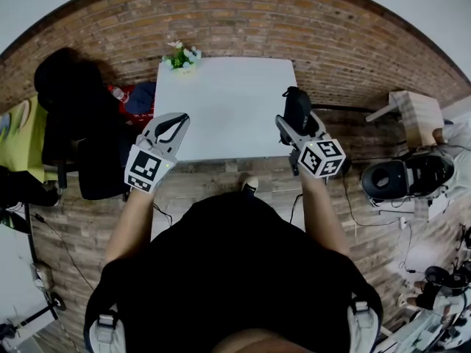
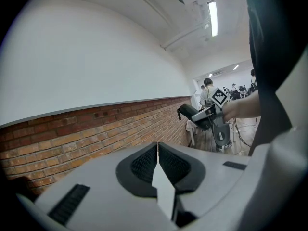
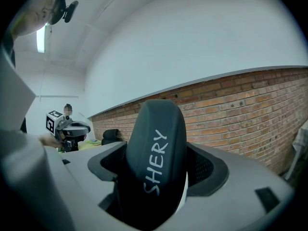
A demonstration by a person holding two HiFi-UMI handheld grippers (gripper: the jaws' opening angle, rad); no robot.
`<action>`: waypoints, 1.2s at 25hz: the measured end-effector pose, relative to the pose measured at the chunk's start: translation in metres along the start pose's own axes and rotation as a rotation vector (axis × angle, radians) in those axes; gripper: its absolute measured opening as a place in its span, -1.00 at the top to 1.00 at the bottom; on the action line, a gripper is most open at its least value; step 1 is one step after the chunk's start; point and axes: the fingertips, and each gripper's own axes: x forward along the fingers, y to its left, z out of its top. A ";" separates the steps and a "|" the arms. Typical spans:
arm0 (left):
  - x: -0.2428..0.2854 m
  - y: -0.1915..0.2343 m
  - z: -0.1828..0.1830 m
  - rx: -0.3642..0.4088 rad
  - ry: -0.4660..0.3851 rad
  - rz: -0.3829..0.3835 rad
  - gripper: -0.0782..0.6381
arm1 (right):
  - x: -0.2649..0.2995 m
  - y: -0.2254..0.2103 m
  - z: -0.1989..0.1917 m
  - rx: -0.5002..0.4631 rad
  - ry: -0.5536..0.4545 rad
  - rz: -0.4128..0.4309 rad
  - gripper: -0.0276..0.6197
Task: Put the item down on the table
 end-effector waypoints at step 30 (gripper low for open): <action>0.068 0.000 -0.009 -0.035 0.051 0.021 0.73 | 0.033 -0.067 -0.003 0.006 0.040 0.050 -0.26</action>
